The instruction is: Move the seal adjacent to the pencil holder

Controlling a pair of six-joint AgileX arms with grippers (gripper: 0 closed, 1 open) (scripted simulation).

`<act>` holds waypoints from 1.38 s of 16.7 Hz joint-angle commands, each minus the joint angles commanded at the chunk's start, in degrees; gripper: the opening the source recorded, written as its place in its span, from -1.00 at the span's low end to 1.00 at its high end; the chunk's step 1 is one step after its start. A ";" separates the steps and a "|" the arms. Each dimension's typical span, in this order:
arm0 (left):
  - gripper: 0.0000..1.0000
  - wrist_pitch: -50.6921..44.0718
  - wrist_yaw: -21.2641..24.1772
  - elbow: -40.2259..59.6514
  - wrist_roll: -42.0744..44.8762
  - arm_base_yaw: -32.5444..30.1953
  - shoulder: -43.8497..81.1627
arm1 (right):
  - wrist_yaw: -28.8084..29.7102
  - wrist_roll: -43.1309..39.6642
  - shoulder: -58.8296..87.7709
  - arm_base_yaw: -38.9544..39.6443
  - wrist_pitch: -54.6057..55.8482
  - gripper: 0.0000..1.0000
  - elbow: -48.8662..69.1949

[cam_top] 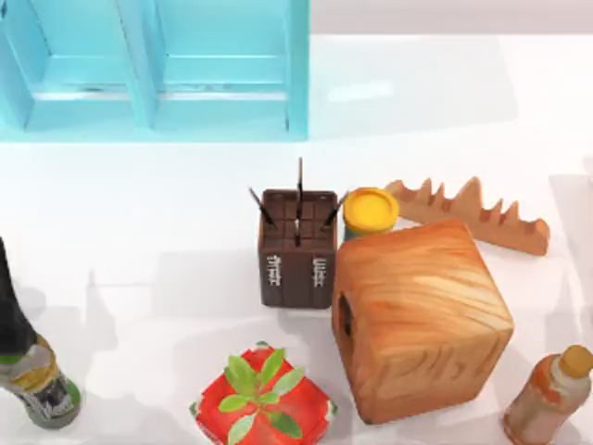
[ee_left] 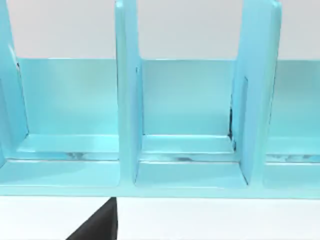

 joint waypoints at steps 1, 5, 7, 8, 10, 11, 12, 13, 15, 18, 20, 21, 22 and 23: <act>1.00 0.00 0.00 0.00 0.00 0.00 0.00 | 0.00 0.00 0.00 0.00 0.00 1.00 0.00; 1.00 -3.43 0.00 3.56 0.59 0.53 3.65 | 0.00 0.00 0.00 0.00 0.00 1.00 0.00; 1.00 -8.04 0.02 8.71 1.40 1.24 9.13 | 0.00 0.00 0.00 0.00 0.00 1.00 0.00; 1.00 -10.91 0.03 12.00 1.90 1.68 12.77 | 0.00 0.00 0.00 0.00 0.00 1.00 0.00; 1.00 -17.55 0.04 19.76 3.04 2.70 21.63 | 0.00 0.00 0.00 0.00 0.00 1.00 0.00; 1.00 -21.21 0.05 24.10 3.66 3.26 26.66 | 0.00 0.00 0.00 0.00 0.00 1.00 0.00; 1.00 -25.04 0.05 28.66 4.32 3.85 31.98 | 0.00 0.00 0.00 0.00 0.00 1.00 0.00; 1.00 -28.97 0.06 33.34 5.00 4.45 37.52 | 0.00 0.00 0.00 0.00 0.00 1.00 0.00; 1.00 -37.02 0.06 42.86 6.40 5.70 49.07 | 0.00 0.00 0.00 0.00 0.00 1.00 0.00; 1.00 -48.90 0.06 57.09 8.44 7.53 66.60 | 0.00 0.00 0.00 0.00 0.00 1.00 0.00; 1.00 -56.21 0.06 65.89 9.68 8.63 77.45 | 0.00 0.00 0.00 0.00 0.00 1.00 0.00; 1.00 -59.55 0.06 69.90 10.24 9.13 82.36 | 0.00 0.00 0.00 0.00 0.00 1.00 0.00; 1.00 -62.63 0.06 73.57 10.76 9.60 86.81 | 0.00 0.00 0.00 0.00 0.00 1.00 0.00; 1.00 -65.39 0.05 76.88 11.22 10.03 90.76 | 0.00 0.00 0.00 0.00 0.00 1.00 0.00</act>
